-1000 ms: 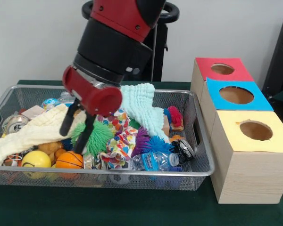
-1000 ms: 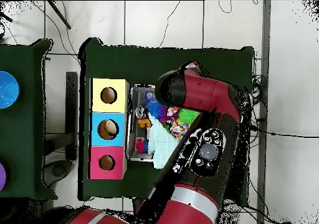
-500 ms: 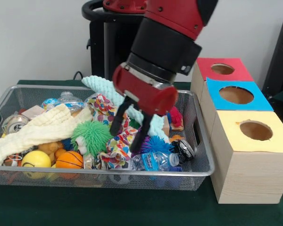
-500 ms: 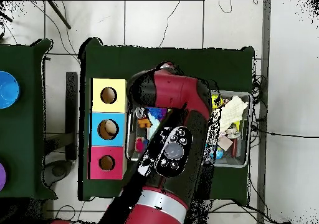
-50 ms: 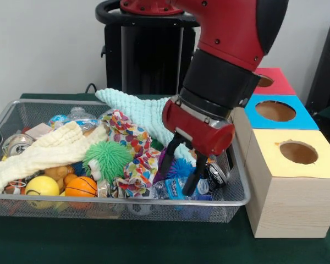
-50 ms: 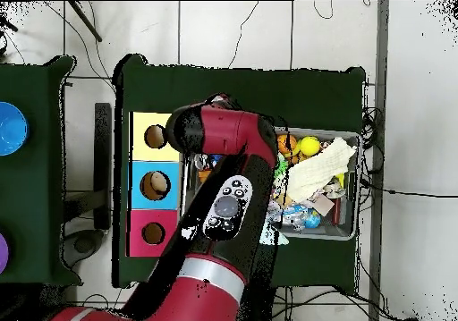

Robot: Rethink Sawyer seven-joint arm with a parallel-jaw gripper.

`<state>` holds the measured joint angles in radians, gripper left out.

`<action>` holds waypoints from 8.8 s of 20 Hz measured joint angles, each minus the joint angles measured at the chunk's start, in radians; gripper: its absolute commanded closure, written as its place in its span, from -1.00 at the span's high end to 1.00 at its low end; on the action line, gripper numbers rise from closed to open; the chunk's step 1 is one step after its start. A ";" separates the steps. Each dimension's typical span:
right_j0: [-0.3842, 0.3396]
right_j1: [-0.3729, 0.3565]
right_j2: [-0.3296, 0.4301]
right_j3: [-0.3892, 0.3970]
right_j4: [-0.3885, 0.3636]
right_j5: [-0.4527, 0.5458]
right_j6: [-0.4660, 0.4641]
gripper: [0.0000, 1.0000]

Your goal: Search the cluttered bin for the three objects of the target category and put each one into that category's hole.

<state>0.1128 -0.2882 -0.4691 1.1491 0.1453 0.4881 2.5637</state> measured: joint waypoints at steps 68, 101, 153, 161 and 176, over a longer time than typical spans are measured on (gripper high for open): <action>-0.011 -0.061 0.000 0.253 0.149 -0.005 0.000 1.00; 0.040 0.035 0.007 0.237 0.161 -0.005 0.000 1.00; 0.057 0.112 -0.003 0.170 0.207 -0.018 0.000 -1.00; 0.060 0.085 -0.009 0.172 0.205 -0.012 0.000 -1.00; 0.061 -0.048 -0.024 0.180 0.205 0.145 0.000 -1.00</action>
<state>0.1743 -0.3360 -0.4928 1.3292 0.3502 0.6328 2.5639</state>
